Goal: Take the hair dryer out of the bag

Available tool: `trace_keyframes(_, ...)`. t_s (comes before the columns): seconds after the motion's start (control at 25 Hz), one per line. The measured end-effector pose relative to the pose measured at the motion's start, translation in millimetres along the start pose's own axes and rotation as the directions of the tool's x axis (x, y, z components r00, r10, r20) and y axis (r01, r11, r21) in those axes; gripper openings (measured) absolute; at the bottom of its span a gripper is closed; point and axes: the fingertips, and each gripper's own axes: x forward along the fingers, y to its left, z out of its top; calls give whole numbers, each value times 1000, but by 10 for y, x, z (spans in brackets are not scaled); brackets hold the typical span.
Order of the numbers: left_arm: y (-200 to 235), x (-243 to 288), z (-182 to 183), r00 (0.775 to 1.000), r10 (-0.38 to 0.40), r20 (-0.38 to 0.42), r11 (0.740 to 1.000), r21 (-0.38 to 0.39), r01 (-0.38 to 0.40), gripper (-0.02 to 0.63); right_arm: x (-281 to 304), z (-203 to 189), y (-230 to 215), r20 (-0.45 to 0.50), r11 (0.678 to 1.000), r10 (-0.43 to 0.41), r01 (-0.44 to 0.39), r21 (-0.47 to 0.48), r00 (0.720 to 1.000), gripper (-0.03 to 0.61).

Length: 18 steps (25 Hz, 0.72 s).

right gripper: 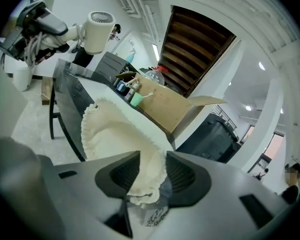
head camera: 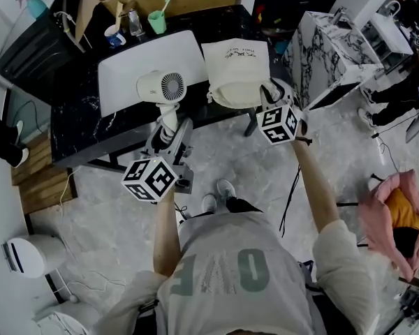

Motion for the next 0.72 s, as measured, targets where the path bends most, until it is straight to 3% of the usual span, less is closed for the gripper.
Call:
trace_keyframes(0.04, -3, 0, 2, 1000, -1, 1, 1000, 1, 1, 261, -7, -4, 44, -2, 1000, 20, -20, 6, 1000, 182)
trace_keyframes(0.08, -5, -1, 5, 1000, -2, 2, 1000, 1, 2, 261, -14, -8, 85, -5, 999, 37, -37, 10, 999, 195)
trace_keyframes(0.32, -24, -7, 30, 999, -25, 21, 999, -36, 26, 261, -95, 1, 189, 5, 998, 57, -57, 37, 998, 236)
trace_keyframes(0.56, -38, -7, 126, 999, -33, 35, 999, -25, 34, 261, -204, 126, 117, 51, 994, 44, -49, 101, 998, 261)
trace_keyframes(0.72, -57, 17, 156, 998, -35, 43, 999, -13, 36, 261, -292, 276, 31, 88, 996, 34, -41, 76, 996, 264)
